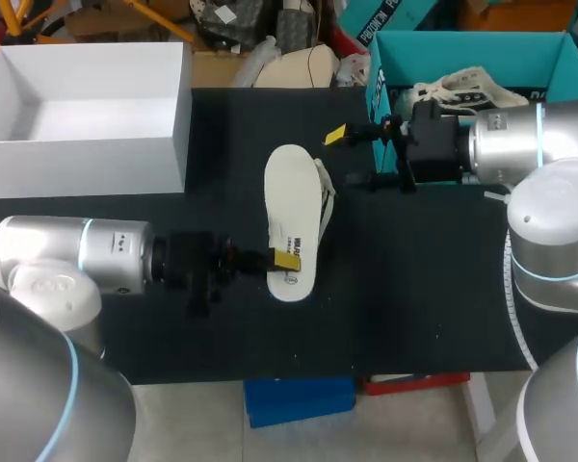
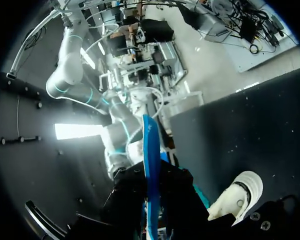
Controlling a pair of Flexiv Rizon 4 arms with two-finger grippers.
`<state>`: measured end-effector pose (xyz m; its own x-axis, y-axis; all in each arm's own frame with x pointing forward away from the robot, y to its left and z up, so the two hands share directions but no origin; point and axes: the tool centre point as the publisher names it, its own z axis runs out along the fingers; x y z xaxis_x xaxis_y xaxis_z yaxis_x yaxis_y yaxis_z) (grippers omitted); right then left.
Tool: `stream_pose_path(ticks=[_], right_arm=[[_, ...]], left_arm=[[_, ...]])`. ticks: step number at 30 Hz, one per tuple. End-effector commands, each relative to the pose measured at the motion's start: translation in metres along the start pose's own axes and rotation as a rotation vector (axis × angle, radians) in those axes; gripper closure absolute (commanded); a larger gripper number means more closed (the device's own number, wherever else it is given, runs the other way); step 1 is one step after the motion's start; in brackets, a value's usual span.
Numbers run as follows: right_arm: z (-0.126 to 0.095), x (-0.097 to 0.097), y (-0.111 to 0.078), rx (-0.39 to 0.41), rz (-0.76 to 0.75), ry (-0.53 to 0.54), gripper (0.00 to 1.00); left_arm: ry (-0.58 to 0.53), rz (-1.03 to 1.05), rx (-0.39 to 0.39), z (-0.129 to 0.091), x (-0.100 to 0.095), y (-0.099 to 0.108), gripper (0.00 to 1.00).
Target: Take the shoe out of the shoebox, open the shoe tongue, remove and reinsert the insole, then place the shoe into the shoebox
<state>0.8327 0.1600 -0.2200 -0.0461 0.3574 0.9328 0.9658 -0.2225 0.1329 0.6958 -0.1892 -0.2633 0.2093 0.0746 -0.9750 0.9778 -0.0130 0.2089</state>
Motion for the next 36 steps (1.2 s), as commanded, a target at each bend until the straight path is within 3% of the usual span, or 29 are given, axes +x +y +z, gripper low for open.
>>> stream_pose_path(ticks=[1,10,22,28,32,36], right_arm=[[0.001,0.000,-0.001,-0.004,0.000,0.001,0.00],[0.001,0.000,-0.001,-0.004,0.000,0.001,0.00],[0.001,0.000,-0.001,-0.004,0.000,0.001,0.00],[0.001,0.000,-0.001,-0.004,0.000,0.001,0.00],[0.010,-0.011,-0.004,0.080,-0.022,0.083,0.00],[0.020,-0.019,-0.010,0.098,-0.031,0.179,0.00]], left_arm=[[-0.016,-0.083,-0.016,0.007,0.000,0.001,1.00],[-0.052,-0.123,0.024,0.012,-0.006,0.016,1.00],[-0.063,-0.088,0.015,-0.001,-0.005,0.044,1.00],[-0.063,-0.086,0.015,-0.002,-0.004,0.046,1.00],[-0.063,-0.086,0.015,-0.002,-0.004,0.046,1.00],[-0.063,-0.086,0.015,-0.002,-0.004,0.046,1.00]])
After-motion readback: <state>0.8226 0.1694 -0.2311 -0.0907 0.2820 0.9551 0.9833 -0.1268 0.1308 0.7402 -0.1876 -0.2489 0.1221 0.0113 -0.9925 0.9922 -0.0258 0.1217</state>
